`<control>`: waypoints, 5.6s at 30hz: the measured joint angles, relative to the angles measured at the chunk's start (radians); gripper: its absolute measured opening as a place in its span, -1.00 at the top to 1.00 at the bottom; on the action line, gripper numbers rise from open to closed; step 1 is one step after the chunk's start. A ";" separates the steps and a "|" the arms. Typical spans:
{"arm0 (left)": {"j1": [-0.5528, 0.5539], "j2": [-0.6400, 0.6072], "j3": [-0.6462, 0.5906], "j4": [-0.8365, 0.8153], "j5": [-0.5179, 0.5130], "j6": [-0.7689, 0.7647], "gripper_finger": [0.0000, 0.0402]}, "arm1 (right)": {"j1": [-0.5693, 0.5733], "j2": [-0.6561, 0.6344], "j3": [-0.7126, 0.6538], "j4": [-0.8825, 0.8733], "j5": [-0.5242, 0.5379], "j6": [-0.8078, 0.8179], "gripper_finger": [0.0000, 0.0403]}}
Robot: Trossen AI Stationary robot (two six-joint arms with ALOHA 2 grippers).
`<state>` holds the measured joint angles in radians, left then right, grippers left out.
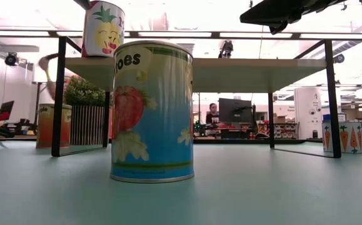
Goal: Pick and place cans onto a shelf
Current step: Put the canned of mixed fruits on the shelf
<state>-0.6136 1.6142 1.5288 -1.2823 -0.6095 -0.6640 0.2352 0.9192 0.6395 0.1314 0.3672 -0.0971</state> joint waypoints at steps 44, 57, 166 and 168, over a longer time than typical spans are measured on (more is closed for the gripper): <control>0.000 -0.002 0.000 -0.177 -0.170 -0.086 1.00 | 0.000 0.000 0.000 0.000 0.000 0.000 0.94; -0.011 -0.002 0.105 -0.139 -0.191 0.026 1.00 | 0.000 0.000 0.000 0.000 0.000 0.000 0.94; 0.062 -0.014 -0.002 0.038 -0.241 0.131 1.00 | 0.000 0.000 0.000 0.000 0.000 0.001 0.94; 0.062 -0.014 -0.002 0.039 -0.241 0.127 1.00 | 0.000 0.000 0.000 0.000 0.000 0.000 0.94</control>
<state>-0.5518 1.6001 1.5269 -1.2434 -0.8509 -0.5372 0.2352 0.9195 0.6395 0.1314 0.3672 -0.0970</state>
